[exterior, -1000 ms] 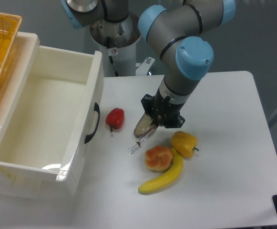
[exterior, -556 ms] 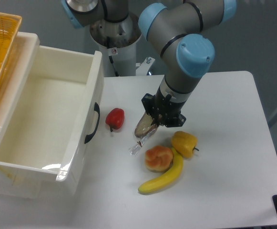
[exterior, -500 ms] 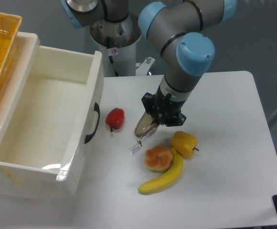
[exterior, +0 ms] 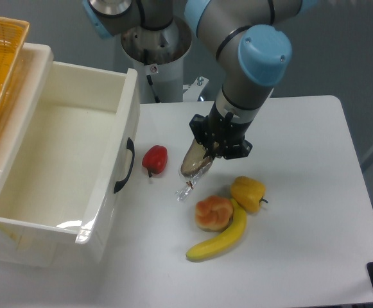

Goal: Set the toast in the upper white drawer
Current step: 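Carry the held toast over the rim of the open white drawer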

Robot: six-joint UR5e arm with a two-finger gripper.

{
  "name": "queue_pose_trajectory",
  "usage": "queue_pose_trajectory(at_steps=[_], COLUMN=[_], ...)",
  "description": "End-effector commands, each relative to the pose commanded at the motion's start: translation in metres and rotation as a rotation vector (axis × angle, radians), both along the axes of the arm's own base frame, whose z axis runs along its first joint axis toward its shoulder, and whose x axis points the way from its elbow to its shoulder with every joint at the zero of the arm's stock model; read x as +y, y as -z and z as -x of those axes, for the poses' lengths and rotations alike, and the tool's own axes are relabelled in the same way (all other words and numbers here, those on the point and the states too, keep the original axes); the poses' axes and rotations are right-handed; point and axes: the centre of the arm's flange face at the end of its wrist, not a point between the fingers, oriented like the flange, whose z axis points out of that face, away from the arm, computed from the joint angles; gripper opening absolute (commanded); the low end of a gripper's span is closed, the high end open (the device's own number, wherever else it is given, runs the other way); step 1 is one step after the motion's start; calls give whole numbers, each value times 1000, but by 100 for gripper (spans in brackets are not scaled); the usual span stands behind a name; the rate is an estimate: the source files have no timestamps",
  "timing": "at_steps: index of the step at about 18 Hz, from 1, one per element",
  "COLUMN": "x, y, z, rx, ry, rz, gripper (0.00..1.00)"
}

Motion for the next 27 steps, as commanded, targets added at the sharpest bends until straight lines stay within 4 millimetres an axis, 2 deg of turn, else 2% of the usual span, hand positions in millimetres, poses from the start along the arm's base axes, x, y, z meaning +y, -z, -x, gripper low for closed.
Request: queue_pose_trajectory(at_steps=[4,10,14,18,27], x=[-14,-55,-67,-79,-63], y=[-30,-82,-109,-124,-131], z=[-22,-55,-72,-91,-109], rx=[-14,-40,-48,-59,-154], ry=[-5,-40,-67,-67,-132], rz=[0,-13,-87,-93,-185], gripper=[0,0,0,0,0])
